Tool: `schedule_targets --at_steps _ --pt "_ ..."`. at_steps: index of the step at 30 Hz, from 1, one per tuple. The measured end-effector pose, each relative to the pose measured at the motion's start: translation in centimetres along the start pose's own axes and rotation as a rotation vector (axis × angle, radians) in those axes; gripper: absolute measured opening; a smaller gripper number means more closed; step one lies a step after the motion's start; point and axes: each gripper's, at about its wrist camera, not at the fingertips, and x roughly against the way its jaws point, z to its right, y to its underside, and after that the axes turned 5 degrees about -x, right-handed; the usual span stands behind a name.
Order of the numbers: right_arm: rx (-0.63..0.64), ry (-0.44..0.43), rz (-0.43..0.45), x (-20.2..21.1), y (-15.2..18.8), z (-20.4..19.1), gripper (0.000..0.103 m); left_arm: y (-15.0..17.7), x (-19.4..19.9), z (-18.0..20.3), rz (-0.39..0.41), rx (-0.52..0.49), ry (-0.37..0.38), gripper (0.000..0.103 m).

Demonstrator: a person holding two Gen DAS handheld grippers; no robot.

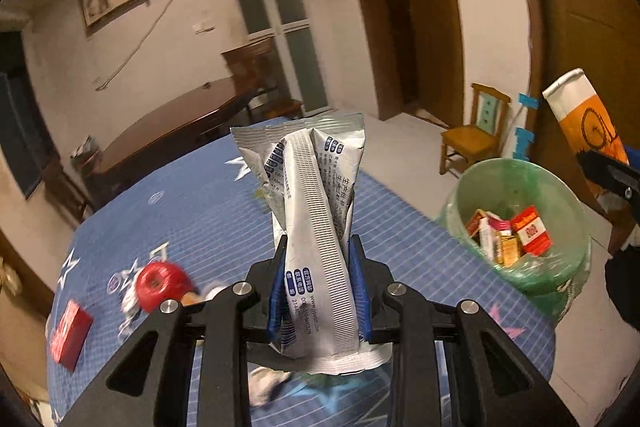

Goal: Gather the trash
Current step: 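Carry the wrapper and paper cup over the green bin, then open both tools to drop the wrapper and cup into the bin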

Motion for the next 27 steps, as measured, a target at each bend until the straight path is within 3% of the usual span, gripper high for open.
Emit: schedule_targets --at_steps 13,27 --pt "-0.073 0.163 -0.077 -1.4 0.8 7.4 0.031 -4.4 -4.4 9.2 0.001 -0.139 0.117 0.030" --pt "-0.166 0.203 -0.171 -3.6 1.3 11.8 0.031 -6.6 -9.5 14.9 -0.058 -0.193 0.252 0.030"
